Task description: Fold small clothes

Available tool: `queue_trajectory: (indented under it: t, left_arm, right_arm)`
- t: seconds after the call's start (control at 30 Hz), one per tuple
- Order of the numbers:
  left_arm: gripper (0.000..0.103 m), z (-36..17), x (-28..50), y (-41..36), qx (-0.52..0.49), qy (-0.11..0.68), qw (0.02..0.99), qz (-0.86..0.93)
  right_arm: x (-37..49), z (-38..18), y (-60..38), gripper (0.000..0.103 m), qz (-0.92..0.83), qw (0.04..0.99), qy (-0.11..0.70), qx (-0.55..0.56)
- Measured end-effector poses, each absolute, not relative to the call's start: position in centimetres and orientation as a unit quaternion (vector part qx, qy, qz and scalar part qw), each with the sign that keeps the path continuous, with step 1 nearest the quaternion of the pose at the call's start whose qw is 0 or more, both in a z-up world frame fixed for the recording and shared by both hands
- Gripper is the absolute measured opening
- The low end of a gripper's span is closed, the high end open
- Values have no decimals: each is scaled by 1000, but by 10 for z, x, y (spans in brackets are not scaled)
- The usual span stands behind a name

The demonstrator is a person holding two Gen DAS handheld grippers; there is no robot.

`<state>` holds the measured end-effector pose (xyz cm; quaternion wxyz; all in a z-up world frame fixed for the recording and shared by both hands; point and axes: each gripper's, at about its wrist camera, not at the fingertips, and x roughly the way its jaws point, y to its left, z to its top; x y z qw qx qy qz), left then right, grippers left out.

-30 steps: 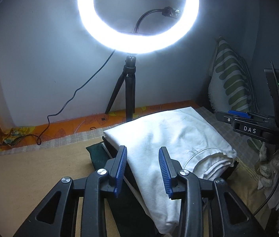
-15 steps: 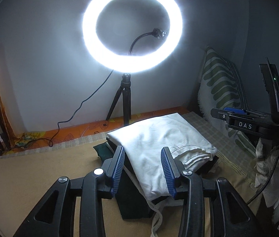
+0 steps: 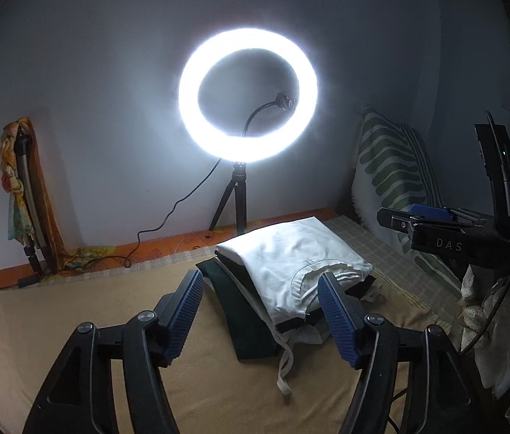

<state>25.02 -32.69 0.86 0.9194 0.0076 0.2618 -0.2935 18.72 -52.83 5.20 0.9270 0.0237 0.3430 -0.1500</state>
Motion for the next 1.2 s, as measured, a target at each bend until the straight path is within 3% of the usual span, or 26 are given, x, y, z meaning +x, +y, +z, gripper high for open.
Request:
queue_trajectory:
  t: [0.17,0.3,0.5,0.67,1.2]
  left_arm:
    - [77,15,224,-301,6,252,924,-286]
    - [86,19,201,-282,2,246,928,-280]
    - [96,19,167,-261,10,236,932,-274]
    - [103,17,143,-246,12,228,936,-267]
    - [103,-13,117,-230,79,210,941,-254]
  right_arm:
    - [162,60,-501,78,-142,930,340,14]
    - [139,68,-479,94,-142,934,328,15]
    - [109,71,-450,103,-148,936,320,14]
    - [90,70,-435,103,-168,934,316,20]
    - [72,45,-403,103,-203,934,290,42]
